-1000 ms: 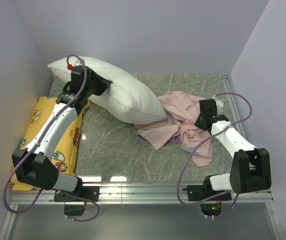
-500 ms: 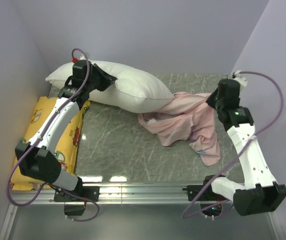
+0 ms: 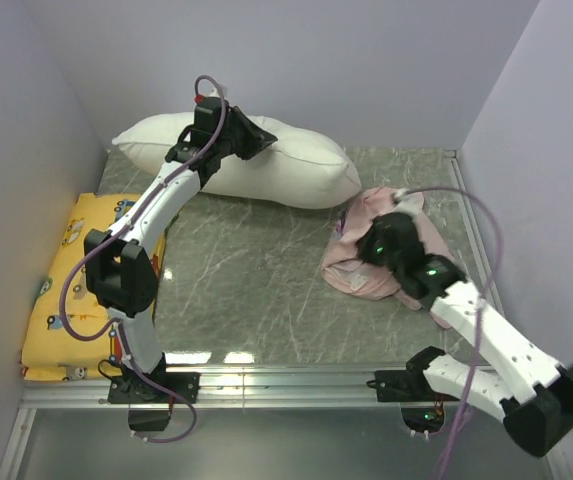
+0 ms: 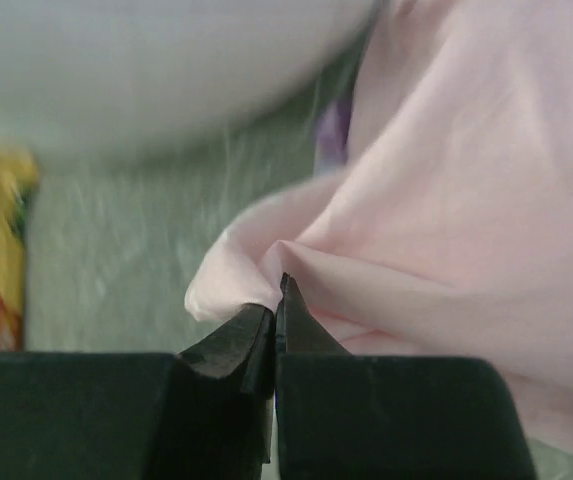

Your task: Remove the pillowcase from the pillow

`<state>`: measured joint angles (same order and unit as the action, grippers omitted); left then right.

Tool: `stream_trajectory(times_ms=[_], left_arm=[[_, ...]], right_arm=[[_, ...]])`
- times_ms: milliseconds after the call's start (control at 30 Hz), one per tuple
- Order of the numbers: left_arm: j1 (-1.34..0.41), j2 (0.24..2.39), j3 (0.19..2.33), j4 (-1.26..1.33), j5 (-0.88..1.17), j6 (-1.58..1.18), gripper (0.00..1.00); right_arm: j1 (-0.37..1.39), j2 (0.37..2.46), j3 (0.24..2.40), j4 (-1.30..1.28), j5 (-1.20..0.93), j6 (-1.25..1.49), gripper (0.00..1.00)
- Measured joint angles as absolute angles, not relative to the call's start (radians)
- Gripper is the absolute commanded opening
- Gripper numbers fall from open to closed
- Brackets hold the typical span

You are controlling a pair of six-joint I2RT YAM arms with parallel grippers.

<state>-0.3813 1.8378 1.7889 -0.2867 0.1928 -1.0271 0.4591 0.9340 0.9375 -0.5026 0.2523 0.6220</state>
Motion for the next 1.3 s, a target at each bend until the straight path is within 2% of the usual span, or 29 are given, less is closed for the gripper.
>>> stream_trajectory(times_ms=[100,200,233,300,333,367,433,467,500,567,667,733,767,800,1133,1300], left_arm=[[-0.393,1.858,1.794,-0.258,0.184,-1.050,0.01],[-0.426,1.870,1.791,-0.239,0.160,-1.056,0.01],[-0.441,1.872,1.783,-0.229,0.152,-1.056,0.00],[-0.477,1.873,1.752,-0.199,0.141,-1.056,0.01],[-0.500,1.873,1.725,-0.177,0.141,-1.056,0.00],[-0.518,1.875,1.705,-0.162,0.143,-1.056,0.02],[-0.554,1.880,1.657,-0.133,0.153,-1.055,0.18],[-0.569,1.885,1.636,-0.126,0.163,-1.051,0.25],[-0.586,1.890,1.614,-0.118,0.173,-1.044,0.40],[-0.609,1.891,1.575,-0.113,0.188,-1.025,0.59],[-0.639,1.856,1.504,-0.101,0.181,-0.984,0.71],[-0.654,1.802,1.450,-0.121,0.161,-0.955,0.74],[-0.662,1.764,1.420,-0.143,0.143,-0.934,0.77],[-0.669,1.709,1.387,-0.164,0.114,-0.909,0.95],[-0.667,1.101,1.093,-0.292,-0.156,-0.780,0.97],[-0.667,0.910,0.964,-0.370,-0.249,-0.751,0.97]], right_arm=[[0.621,1.001,0.780,-0.436,0.246,0.678,0.00],[0.752,1.101,0.720,-0.408,0.259,0.725,0.00],[0.783,1.127,0.720,-0.397,0.265,0.735,0.13],[0.820,1.147,0.720,-0.372,0.274,0.752,0.28],[0.832,1.145,0.720,-0.361,0.277,0.757,0.40],[0.840,1.139,0.720,-0.355,0.280,0.759,0.45],[0.857,1.108,0.721,-0.353,0.284,0.761,0.54],[0.864,1.087,0.725,-0.360,0.287,0.761,0.55],[0.870,1.067,0.737,-0.373,0.291,0.758,0.56],[0.878,1.026,0.773,-0.400,0.299,0.751,0.61],[0.879,0.975,0.837,-0.444,0.314,0.738,0.67],[0.879,0.935,0.872,-0.465,0.328,0.728,0.83],[0.879,0.916,0.887,-0.478,0.336,0.720,0.86],[0.879,0.896,0.899,-0.489,0.344,0.713,0.90],[0.879,0.786,0.966,-0.559,0.431,0.644,0.97],[0.879,0.754,0.969,-0.563,0.459,0.616,0.99]])
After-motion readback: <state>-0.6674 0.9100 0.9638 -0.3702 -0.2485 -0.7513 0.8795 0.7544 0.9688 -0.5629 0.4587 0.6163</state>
